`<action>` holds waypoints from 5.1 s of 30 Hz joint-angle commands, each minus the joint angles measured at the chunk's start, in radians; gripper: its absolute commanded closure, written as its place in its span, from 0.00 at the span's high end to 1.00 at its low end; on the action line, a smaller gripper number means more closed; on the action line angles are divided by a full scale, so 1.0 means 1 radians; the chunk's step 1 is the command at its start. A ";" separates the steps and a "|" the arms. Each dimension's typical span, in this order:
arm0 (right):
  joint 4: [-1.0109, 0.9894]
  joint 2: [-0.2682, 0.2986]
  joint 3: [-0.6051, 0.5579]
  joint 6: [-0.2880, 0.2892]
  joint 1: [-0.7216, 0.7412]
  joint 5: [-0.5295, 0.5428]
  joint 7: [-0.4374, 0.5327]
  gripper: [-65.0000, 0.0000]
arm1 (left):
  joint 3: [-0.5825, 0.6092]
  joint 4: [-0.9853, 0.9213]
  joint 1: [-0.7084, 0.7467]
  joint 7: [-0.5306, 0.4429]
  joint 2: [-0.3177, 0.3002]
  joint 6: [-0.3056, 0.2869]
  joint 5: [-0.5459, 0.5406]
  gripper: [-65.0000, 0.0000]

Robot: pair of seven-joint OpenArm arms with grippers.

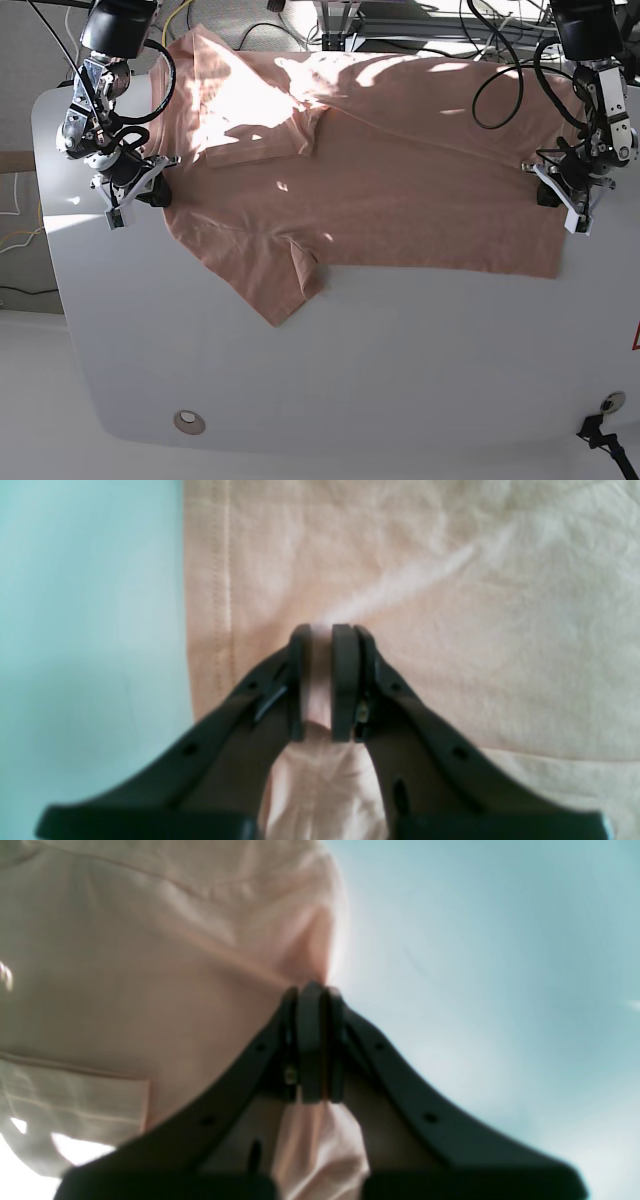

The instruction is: Fold the T-shirt properly

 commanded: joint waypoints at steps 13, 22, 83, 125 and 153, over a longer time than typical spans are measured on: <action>-0.229 0.015 -0.003 -0.024 0.139 -0.071 0.064 0.00 | -0.002 -0.036 -0.056 0.019 -0.011 0.008 0.019 0.09; -0.257 0.015 -0.003 -0.024 0.178 -0.071 0.107 0.00 | -0.002 -0.056 -0.095 0.019 -0.007 0.008 0.108 0.34; 0.300 -0.110 -0.103 -0.029 -0.175 -0.070 -0.048 0.47 | -0.002 0.136 -0.016 0.014 -0.005 0.006 0.109 0.52; 0.328 -0.068 -0.108 -0.032 -0.076 -0.070 -0.003 0.48 | -0.037 0.187 -0.108 0.016 -0.010 0.006 0.105 0.52; -0.838 -0.011 -0.209 -0.090 0.711 -0.205 0.414 0.48 | 0.098 -0.605 -0.541 -0.280 -0.063 0.005 0.108 0.52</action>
